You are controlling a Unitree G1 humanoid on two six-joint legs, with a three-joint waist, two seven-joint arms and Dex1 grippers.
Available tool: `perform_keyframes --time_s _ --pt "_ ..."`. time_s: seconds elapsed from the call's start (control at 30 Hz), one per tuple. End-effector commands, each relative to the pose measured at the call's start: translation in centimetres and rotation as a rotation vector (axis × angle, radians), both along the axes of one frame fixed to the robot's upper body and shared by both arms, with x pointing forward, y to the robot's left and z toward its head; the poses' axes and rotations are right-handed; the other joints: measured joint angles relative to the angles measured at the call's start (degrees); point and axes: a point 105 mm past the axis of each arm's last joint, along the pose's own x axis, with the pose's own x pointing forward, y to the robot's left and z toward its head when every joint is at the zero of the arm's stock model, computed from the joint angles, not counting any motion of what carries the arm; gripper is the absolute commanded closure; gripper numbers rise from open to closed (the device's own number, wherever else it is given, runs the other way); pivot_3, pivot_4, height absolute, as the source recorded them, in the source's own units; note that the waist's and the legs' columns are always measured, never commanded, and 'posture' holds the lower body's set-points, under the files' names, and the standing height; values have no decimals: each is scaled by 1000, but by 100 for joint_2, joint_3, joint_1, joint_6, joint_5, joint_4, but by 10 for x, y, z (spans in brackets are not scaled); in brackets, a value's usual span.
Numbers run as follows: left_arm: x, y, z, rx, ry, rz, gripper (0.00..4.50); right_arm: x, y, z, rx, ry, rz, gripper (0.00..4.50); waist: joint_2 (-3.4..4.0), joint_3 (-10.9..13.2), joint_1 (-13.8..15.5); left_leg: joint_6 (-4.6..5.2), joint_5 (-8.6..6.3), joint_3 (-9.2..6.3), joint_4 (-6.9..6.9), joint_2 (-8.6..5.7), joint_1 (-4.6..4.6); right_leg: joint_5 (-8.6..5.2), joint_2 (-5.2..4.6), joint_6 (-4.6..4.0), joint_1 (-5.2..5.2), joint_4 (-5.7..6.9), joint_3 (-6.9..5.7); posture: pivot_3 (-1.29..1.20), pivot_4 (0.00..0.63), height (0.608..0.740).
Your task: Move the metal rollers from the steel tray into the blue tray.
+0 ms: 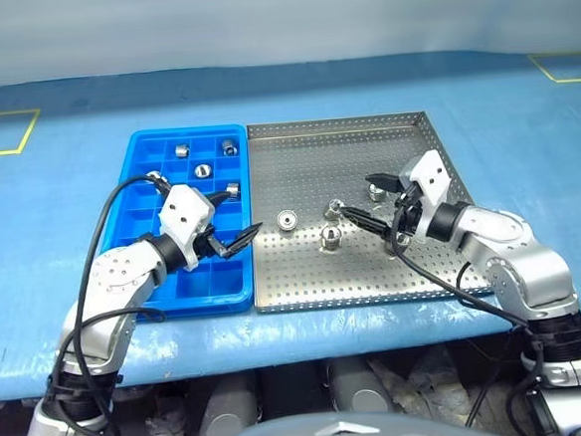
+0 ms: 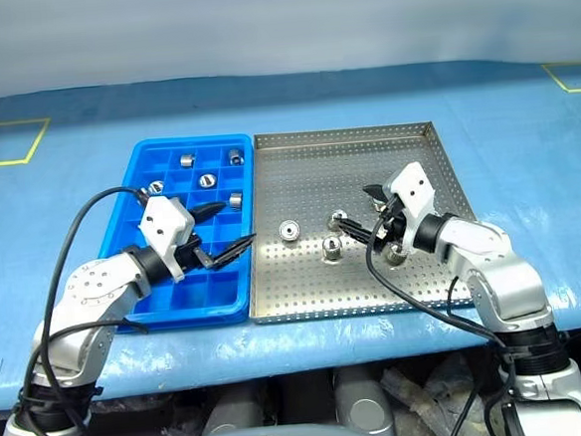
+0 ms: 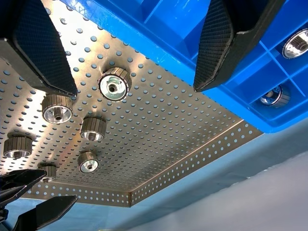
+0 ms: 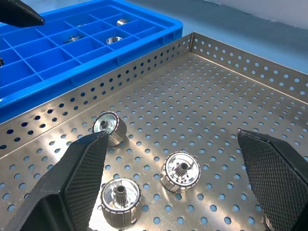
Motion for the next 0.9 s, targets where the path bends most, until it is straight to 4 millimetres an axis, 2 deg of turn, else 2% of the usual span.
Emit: perform_keyframes --time_s 0.03,0.9 --pt "0 0 10 -13 -51 5 277 2 1 13 1 -48 3 4 0 0 3 0 0 0 0 0 0 0 0 0 0 0 0 -122 150 740" --pt "3 -1 13 -21 -64 20 277 2 7 8 11 -58 3 4 0 0 16 0 0 0 2 0 0 3 -1 -2 0 3 0 -130 150 740"
